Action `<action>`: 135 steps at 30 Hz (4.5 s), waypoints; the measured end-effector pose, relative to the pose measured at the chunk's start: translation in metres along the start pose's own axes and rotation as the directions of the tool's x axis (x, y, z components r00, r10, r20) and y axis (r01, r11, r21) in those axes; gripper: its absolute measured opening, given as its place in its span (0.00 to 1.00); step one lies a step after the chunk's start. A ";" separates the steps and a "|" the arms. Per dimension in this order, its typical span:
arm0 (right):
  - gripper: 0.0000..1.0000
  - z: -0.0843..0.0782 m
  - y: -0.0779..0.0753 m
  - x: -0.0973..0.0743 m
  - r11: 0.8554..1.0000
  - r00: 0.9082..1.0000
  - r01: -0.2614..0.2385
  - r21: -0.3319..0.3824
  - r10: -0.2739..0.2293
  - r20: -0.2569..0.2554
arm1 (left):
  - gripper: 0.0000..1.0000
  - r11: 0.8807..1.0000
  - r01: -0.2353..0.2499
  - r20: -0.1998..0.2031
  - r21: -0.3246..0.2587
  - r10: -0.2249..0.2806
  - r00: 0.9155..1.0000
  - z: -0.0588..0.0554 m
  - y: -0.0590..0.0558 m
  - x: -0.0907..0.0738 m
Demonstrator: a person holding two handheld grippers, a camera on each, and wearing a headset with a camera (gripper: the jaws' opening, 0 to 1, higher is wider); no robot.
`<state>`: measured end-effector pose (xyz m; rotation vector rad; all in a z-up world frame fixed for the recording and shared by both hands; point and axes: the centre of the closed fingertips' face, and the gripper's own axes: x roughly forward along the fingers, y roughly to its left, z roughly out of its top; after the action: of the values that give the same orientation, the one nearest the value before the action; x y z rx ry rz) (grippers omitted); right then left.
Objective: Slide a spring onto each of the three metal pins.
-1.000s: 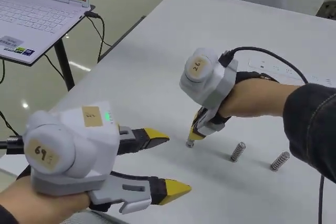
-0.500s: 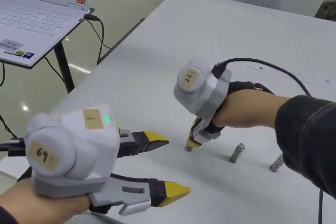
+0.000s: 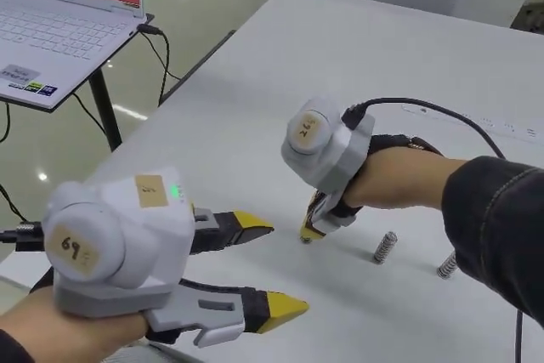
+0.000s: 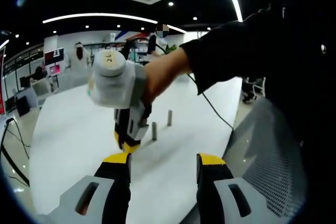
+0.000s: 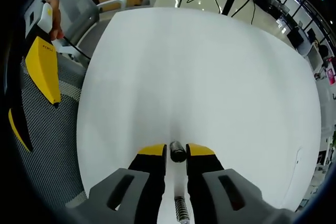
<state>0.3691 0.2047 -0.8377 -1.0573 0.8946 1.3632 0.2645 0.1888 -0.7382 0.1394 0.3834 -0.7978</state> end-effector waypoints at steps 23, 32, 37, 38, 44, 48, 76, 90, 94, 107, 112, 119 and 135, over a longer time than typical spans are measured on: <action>0.17 -0.012 -0.017 -0.103 0.970 0.939 0.090 0.225 -0.158 0.306 | 0.45 1.000 0.020 -0.027 0.014 -0.020 0.999 -0.003 -0.005 0.002; 0.17 -0.046 -0.012 -0.153 0.928 0.867 0.132 0.348 -0.278 0.413 | 0.45 1.000 0.021 -0.019 0.001 -0.021 1.000 -0.002 -0.002 0.002; 0.17 -0.072 -0.007 -0.172 0.893 0.826 0.151 0.423 -0.350 0.443 | 0.45 1.000 0.021 -0.029 0.012 -0.021 0.999 -0.003 -0.001 0.002; 0.17 -0.076 -0.006 -0.175 0.889 0.820 0.155 0.431 -0.360 0.446 | 0.45 1.000 0.019 -0.030 0.014 -0.018 0.999 -0.002 -0.001 0.002; 0.17 -0.103 -0.002 -0.186 0.853 0.794 0.169 0.494 -0.415 0.444 | 0.45 1.000 0.005 -0.020 0.005 -0.005 1.000 0.001 0.004 0.000; 0.17 -0.116 0.000 -0.190 0.836 0.788 0.173 0.521 -0.435 0.436 | 0.45 1.000 -0.004 -0.017 0.008 0.004 1.000 0.003 0.006 -0.002; 0.18 -0.161 0.024 -0.211 0.760 0.736 0.166 0.628 -0.519 0.434 | 0.47 1.000 0.015 0.060 0.014 -0.015 0.998 0.027 -0.001 0.007; 0.21 -0.180 0.037 -0.196 0.734 0.733 0.133 0.666 -0.525 0.433 | 0.48 1.000 -0.014 0.091 -0.011 0.015 0.996 0.028 0.008 0.003; 0.23 -0.183 0.042 -0.192 0.736 0.735 0.125 0.665 -0.519 0.437 | 0.49 1.000 -0.026 0.095 -0.014 0.027 0.995 0.028 0.010 0.003; 0.26 -0.186 0.046 -0.191 0.736 0.719 0.109 0.668 -0.522 0.458 | 0.51 0.997 -0.071 0.110 -0.013 0.072 0.991 0.034 0.017 -0.009; 0.28 -0.188 0.050 -0.189 0.735 0.719 0.105 0.670 -0.522 0.459 | 0.52 0.997 -0.075 0.096 -0.019 0.076 0.992 0.028 0.015 -0.009; 0.28 -0.193 0.057 -0.186 0.724 0.713 0.100 0.682 -0.531 0.458 | 0.53 0.997 -0.078 0.099 -0.016 0.080 0.992 0.029 0.015 -0.009; 0.35 -0.196 0.067 -0.187 0.719 0.698 0.098 0.688 -0.542 0.468 | 0.54 0.997 -0.077 0.099 -0.020 0.078 0.992 0.027 0.011 -0.009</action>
<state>0.3134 -0.0437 -0.7251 -0.1601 0.5025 0.8879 0.2742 0.1955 -0.7103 0.0983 0.2883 -0.7217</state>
